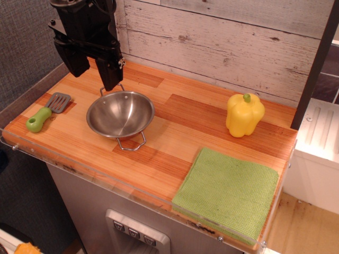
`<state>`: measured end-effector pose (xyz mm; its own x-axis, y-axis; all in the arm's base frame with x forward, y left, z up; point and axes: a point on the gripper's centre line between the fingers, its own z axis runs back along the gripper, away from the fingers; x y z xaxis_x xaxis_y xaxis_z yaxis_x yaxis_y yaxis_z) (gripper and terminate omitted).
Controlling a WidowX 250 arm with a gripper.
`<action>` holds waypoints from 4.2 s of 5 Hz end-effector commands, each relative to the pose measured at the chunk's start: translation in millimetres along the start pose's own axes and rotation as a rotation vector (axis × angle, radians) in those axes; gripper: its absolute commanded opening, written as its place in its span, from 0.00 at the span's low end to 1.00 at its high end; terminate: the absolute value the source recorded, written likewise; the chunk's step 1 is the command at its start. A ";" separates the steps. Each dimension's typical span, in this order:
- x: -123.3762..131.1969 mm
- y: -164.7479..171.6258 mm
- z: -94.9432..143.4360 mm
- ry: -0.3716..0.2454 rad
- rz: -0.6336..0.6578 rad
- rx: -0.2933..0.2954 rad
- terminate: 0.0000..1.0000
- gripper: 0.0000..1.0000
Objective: Place the spatula in between silver vessel and capsicum.
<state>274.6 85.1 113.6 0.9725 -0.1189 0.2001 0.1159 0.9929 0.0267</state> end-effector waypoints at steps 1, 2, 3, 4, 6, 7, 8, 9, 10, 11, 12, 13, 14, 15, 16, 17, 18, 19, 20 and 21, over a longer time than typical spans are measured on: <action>0.0 0.0 0.0 0.000 0.000 0.000 0.00 1.00; -4.1 7.5 -7.4 -0.018 -0.076 -0.193 0.00 1.00; -25.5 50.7 -10.4 -0.008 0.046 -0.196 0.00 1.00; -48.4 93.5 -21.2 0.035 0.158 -0.128 0.00 1.00; -54.0 89.7 -57.3 0.166 0.190 -0.034 0.00 1.00; -52.1 86.8 -82.7 0.211 0.228 0.029 0.00 1.00; -53.5 85.1 -105.1 0.244 0.238 0.038 0.00 1.00; -54.7 85.0 -109.2 0.227 0.230 0.015 0.00 0.00; -54.9 87.3 -94.3 0.202 0.228 0.027 0.00 0.00; -56.9 90.1 -77.0 0.180 0.244 0.040 0.00 0.00; -55.1 91.6 -26.7 0.129 0.330 0.111 0.00 0.00; -34.4 79.5 19.2 0.020 0.339 0.135 0.00 0.00; 8.1 38.7 32.2 -0.044 0.223 0.065 0.00 0.00; 37.5 -9.1 12.0 -0.045 0.185 0.047 0.00 0.00; 56.2 -50.7 -7.1 -0.056 0.159 0.032 0.00 0.00; 68.4 -78.9 -29.8 -0.036 0.126 0.035 0.00 0.00; 74.1 -89.5 -56.0 0.003 0.104 0.032 0.00 0.00; 81.3 -89.2 -81.4 0.030 0.085 0.037 0.00 0.00; 84.8 -86.8 -93.4 0.039 0.066 0.032 0.00 0.00; 84.2 -85.5 -98.9 0.053 0.055 0.018 0.00 1.00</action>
<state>368.8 -11.8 14.8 0.9923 -0.0651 0.1053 0.0625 0.9977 0.0275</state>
